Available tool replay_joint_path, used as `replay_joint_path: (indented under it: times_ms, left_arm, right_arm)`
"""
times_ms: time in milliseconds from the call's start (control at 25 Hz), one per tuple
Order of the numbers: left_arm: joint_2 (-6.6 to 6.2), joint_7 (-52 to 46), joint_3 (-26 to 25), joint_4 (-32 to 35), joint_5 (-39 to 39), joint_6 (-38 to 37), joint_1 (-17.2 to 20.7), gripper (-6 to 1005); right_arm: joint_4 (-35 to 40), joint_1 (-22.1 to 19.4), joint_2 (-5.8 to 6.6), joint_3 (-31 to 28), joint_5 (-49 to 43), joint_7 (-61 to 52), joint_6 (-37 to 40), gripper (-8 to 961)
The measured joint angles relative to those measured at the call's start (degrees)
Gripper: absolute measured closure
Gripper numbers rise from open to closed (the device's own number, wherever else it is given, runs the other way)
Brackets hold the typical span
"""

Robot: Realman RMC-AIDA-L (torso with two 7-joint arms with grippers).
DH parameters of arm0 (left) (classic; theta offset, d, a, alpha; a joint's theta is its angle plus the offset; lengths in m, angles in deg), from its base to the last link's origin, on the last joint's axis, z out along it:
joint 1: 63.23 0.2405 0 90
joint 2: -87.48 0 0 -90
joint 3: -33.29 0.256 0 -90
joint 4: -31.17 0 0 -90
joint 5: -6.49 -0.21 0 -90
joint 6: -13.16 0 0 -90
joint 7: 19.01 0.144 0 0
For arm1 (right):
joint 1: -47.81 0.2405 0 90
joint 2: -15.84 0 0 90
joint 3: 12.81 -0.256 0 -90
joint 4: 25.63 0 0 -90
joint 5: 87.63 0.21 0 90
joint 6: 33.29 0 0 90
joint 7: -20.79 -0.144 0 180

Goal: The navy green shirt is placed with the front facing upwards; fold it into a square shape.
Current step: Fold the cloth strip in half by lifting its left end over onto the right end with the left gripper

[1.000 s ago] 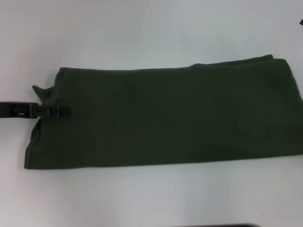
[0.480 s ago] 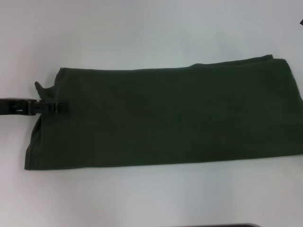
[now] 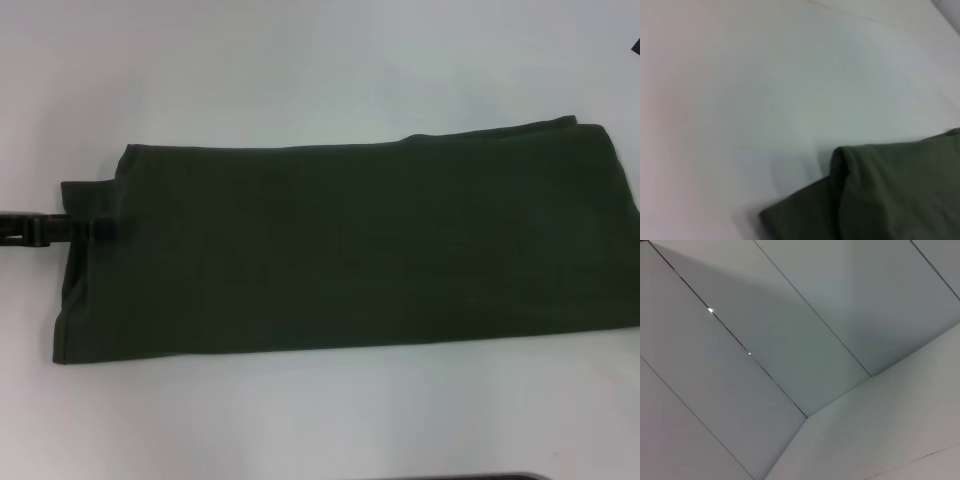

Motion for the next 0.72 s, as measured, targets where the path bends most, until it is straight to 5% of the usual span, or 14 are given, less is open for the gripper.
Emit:
replay_joint_path:
  times_ms: [720]
  left_arm:
    - [-0.05,-0.1,2.9,-0.2,-1.9,-3.6,0.5,176]
  right_arm:
    - [0.0,-0.1,-0.11,-0.1,0.1,0.0,0.4,28]
